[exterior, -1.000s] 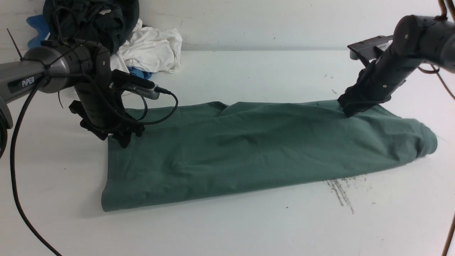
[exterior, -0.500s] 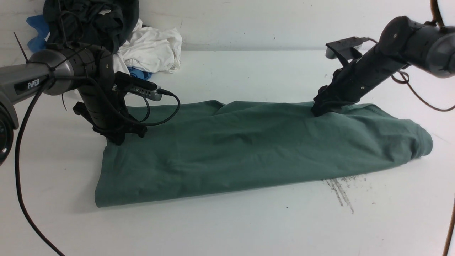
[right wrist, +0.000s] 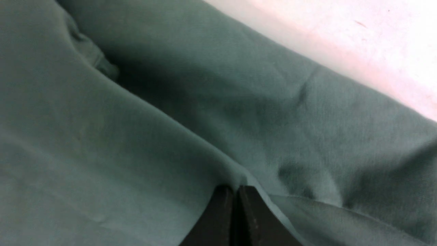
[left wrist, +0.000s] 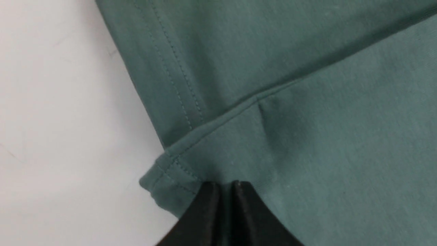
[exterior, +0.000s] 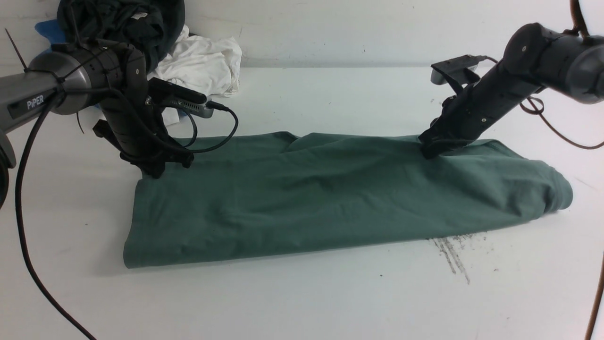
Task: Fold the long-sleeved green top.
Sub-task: Use both arms to drag the lower edge of the fabric forward and fold it over the upper edge
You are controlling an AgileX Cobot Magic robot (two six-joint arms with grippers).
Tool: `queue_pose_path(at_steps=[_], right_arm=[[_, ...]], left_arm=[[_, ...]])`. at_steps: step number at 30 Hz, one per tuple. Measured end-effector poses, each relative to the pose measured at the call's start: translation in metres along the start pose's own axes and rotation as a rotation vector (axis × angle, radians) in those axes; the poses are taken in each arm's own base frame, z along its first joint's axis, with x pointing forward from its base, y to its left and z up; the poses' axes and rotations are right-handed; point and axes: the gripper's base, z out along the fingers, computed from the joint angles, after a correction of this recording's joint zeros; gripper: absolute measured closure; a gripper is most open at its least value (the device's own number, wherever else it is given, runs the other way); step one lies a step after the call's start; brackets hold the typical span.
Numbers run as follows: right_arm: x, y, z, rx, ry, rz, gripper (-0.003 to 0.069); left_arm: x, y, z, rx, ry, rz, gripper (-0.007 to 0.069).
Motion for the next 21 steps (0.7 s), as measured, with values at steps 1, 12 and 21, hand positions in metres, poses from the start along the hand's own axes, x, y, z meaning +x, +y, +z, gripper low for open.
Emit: queue_pose_path(at_steps=[1, 12, 21], right_arm=[[0.0, 0.0, -0.001, -0.002, 0.002, 0.001, 0.0662], [0.0, 0.0, -0.001, -0.002, 0.006, 0.009, 0.0662], [0.0, 0.0, -0.001, -0.001, 0.006, 0.034, 0.0662]], left_arm=[[-0.001, 0.0, -0.001, -0.001, -0.003, 0.0, 0.0538], [-0.003, 0.003, 0.015, -0.035, -0.021, 0.024, 0.0384], [-0.002, 0.001, 0.022, -0.043, -0.001, 0.04, 0.0624]])
